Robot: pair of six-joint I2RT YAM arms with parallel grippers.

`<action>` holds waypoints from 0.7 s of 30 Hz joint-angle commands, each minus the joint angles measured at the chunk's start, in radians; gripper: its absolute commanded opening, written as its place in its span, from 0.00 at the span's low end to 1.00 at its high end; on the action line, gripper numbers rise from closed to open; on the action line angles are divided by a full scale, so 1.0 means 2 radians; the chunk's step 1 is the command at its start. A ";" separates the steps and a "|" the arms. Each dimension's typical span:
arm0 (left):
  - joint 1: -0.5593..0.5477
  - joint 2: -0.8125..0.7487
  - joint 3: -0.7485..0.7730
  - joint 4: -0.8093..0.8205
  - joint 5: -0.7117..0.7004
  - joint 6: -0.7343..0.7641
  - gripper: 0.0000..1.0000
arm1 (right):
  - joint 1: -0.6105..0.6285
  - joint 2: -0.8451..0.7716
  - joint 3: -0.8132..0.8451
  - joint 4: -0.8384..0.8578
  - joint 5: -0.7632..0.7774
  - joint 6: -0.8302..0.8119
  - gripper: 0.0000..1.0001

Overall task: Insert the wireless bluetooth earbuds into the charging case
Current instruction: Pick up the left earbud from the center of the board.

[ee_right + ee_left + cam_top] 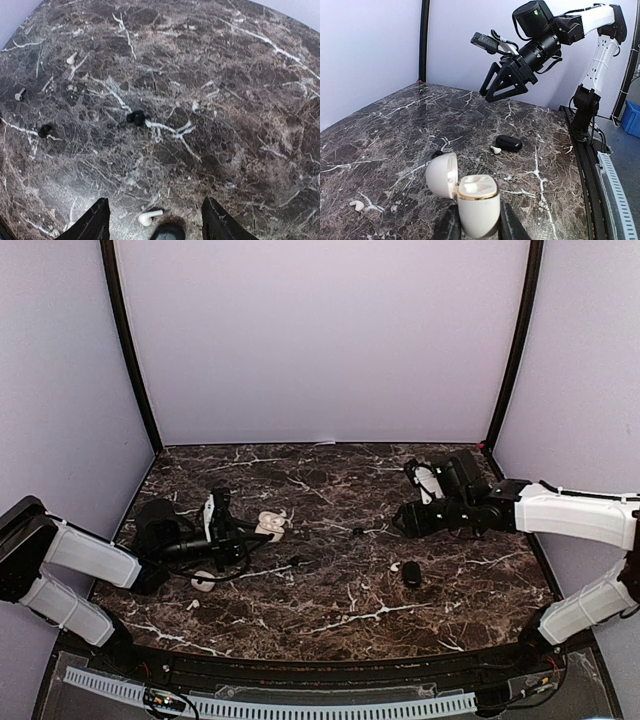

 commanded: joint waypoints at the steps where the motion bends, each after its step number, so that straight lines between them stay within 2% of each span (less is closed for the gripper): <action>1: 0.003 -0.007 -0.003 0.022 0.008 0.003 0.18 | 0.003 0.015 0.031 -0.095 -0.009 0.009 0.62; 7: 0.002 -0.001 -0.003 0.024 0.028 0.019 0.18 | 0.046 0.037 0.053 -0.148 -0.006 0.039 0.58; 16: 0.002 0.017 0.002 0.039 0.052 0.012 0.18 | 0.119 0.073 0.052 -0.137 0.005 0.124 0.55; 21: 0.002 0.020 0.003 0.040 0.056 0.012 0.18 | 0.137 0.080 0.052 -0.126 0.008 0.140 0.54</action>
